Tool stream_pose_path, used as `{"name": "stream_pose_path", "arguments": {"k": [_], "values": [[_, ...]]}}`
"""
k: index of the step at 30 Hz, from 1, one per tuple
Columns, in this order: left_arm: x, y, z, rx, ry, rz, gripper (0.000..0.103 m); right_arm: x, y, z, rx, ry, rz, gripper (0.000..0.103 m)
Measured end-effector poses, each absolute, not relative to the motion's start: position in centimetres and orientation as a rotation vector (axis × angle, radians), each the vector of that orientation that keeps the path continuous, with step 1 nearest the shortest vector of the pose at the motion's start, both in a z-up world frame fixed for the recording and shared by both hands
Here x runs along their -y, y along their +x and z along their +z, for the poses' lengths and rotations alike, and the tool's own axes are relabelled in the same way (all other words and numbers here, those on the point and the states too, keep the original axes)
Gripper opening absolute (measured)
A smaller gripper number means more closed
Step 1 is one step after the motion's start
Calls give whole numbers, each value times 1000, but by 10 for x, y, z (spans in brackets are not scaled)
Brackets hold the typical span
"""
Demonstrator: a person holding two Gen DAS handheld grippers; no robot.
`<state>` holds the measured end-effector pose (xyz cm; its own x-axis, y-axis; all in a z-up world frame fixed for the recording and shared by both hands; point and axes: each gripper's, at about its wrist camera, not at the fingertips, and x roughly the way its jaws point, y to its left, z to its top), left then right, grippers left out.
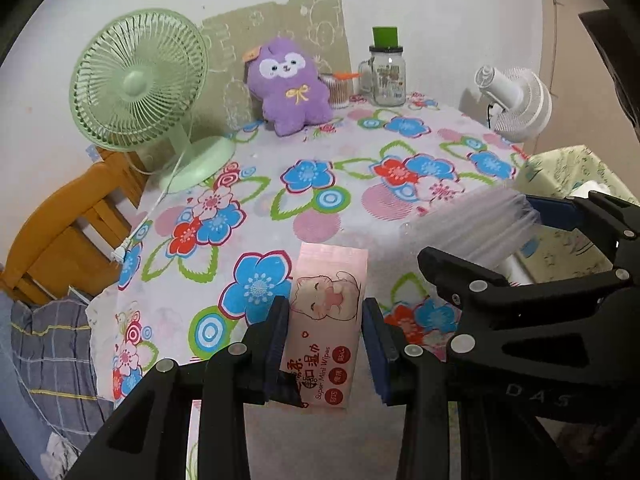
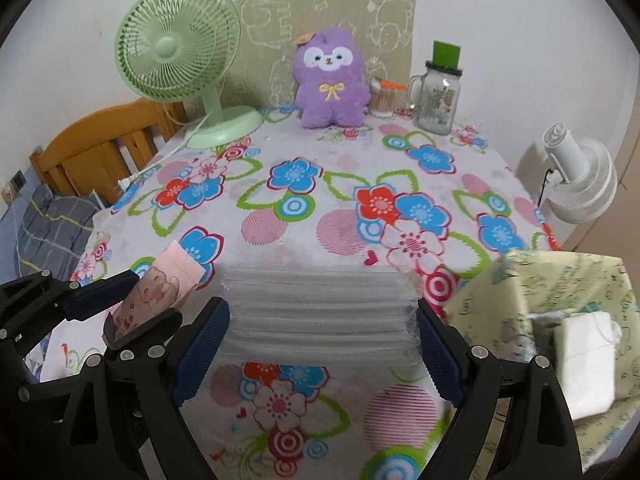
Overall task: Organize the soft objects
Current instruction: 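Lift the wipes pack and plastic bags and carry them over the paper box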
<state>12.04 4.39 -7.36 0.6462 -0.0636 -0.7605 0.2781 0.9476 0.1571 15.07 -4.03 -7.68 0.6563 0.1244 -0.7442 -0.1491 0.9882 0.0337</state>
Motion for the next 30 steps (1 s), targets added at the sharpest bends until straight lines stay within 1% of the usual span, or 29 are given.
{"name": "stream_pose_path", "arguments": {"k": [13, 30], "values": [[-17, 91, -38, -783, 227, -177, 37, 72, 115, -34, -740, -45, 151, 91], [16, 75, -8, -722, 219, -168, 37, 108, 96, 0, -668, -33, 152, 91]]}}
